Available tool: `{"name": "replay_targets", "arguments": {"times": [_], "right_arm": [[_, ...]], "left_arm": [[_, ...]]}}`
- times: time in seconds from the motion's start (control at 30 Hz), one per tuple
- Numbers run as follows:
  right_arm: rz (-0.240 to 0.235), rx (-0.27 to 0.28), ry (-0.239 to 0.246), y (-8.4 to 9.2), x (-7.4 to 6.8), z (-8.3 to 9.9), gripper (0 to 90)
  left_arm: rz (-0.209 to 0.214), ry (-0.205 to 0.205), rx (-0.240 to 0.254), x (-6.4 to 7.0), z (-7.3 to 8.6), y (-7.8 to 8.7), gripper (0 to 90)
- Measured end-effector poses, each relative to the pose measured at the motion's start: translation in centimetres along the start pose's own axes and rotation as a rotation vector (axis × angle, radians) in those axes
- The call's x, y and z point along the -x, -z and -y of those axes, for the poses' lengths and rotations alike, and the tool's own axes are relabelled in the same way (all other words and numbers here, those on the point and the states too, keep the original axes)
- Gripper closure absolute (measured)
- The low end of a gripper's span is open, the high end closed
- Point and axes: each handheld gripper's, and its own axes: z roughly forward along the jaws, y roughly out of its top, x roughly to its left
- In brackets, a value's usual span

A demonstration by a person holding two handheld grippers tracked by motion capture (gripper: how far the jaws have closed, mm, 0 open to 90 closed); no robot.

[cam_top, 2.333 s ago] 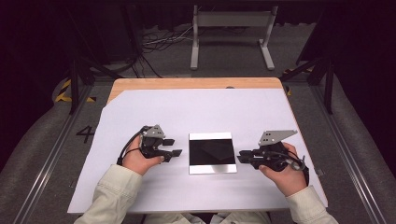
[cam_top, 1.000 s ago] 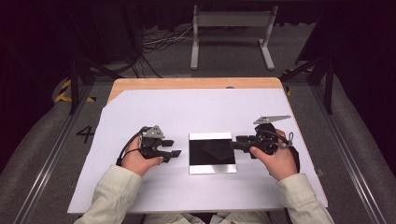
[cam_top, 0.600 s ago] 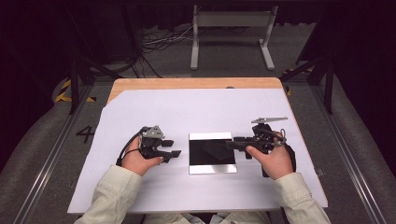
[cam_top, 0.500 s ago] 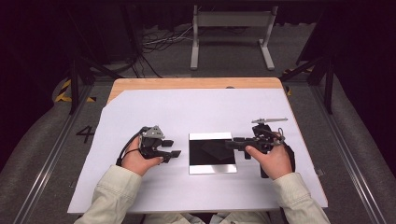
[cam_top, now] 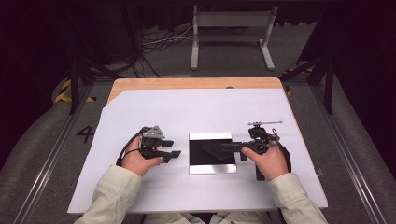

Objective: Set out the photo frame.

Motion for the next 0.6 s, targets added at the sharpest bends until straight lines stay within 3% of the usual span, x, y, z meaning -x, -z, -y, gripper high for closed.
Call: {"name": "replay_targets", "arguments": {"times": [0.23, 0.4, 0.6], "right_arm": [[-0.048, -0.029, -0.038, -0.58, 0.22, 0.17, 42.0], [-0.083, -0.056, -0.056, -0.78, 0.21, 0.25, 48.9], [-0.070, -0.065, -0.031, -0.73, 0.15, 0.29, 55.8]], "left_arm": [[-0.001, 0.001, 0.001, 0.03, -0.01, 0.02, 45.2], [0.001, 0.002, 0.000, 0.01, 0.02, -0.04, 45.2], [0.002, 0.000, -0.001, -0.02, 0.03, -0.07, 45.2]]}}
